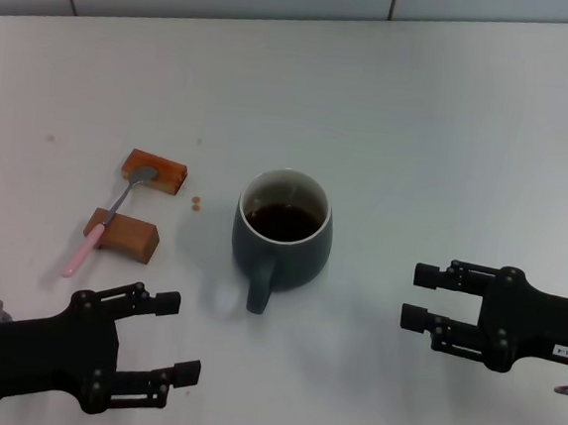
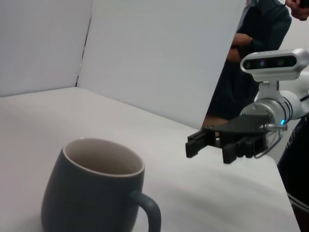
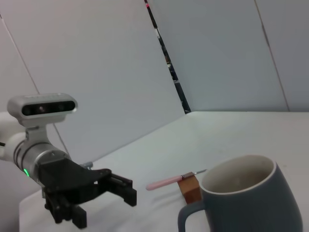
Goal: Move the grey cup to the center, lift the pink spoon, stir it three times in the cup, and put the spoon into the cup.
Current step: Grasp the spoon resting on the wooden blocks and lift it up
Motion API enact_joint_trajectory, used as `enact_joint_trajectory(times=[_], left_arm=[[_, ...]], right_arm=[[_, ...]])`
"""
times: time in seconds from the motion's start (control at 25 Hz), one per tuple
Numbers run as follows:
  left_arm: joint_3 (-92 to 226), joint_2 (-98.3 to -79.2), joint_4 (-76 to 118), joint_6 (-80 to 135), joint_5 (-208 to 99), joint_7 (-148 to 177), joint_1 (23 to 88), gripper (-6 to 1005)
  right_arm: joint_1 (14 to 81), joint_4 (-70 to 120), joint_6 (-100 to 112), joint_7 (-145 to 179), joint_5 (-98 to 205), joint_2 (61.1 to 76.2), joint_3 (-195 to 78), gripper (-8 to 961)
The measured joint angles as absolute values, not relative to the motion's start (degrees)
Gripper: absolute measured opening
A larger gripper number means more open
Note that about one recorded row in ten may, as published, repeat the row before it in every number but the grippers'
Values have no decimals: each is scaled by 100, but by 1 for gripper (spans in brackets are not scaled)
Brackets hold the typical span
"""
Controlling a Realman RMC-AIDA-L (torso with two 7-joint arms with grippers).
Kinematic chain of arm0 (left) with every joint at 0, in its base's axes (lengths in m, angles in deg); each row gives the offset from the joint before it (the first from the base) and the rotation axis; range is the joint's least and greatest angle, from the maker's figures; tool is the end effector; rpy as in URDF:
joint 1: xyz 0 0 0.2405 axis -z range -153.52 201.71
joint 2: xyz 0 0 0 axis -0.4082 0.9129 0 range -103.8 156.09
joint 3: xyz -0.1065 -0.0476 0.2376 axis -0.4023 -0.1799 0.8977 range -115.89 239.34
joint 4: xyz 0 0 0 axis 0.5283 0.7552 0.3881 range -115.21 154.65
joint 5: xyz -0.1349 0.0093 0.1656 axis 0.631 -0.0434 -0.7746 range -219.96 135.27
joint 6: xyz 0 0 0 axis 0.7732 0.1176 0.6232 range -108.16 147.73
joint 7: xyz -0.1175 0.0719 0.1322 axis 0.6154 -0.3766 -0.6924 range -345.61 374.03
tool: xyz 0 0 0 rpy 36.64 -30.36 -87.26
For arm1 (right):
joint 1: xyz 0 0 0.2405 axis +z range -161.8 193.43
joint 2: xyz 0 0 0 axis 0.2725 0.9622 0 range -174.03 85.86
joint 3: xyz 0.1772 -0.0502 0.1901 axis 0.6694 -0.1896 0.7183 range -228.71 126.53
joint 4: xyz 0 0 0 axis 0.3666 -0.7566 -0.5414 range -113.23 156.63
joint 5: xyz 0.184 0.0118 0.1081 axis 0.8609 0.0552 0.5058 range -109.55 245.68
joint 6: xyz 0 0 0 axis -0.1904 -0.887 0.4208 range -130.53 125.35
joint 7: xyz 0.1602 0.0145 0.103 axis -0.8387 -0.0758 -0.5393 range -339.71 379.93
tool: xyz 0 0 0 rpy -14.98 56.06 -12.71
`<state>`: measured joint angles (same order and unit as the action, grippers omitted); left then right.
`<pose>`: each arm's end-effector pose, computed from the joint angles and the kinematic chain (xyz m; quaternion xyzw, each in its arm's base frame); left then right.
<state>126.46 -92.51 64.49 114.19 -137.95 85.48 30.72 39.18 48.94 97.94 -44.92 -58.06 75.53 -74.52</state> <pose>-0.2869 0.2304 -0.0633 -0.9366 -0.2071 -0.2716 0.0781 0.2917 0.2704 -0.0596 -0.9188 0.2397 0.2993 0.0939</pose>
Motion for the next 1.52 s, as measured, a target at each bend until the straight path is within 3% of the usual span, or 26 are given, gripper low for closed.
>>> enact_joint_trajectory(times=[0.28, 0.48, 1.12, 1.52], left_arm=[[12418, -9234, 6197, 11688, -12956, 8572, 3021, 843], [11159, -9214, 4944, 11955, -11923, 9063, 3142, 844], [9555, -9241, 2421, 11825, -11696, 9445, 3236, 844], [9486, -9254, 1909, 11470, -11678, 9438, 3166, 844]], right_arm=[[3930, 4904, 9714, -4478, -5823, 7554, -7487, 669], [3937, 4921, 9707, -4451, -5839, 7553, -7515, 811], [4001, 4987, 9567, -4451, -5848, 7537, -7740, 808], [3975, 5177, 9536, -4551, -5841, 7547, -7756, 811]])
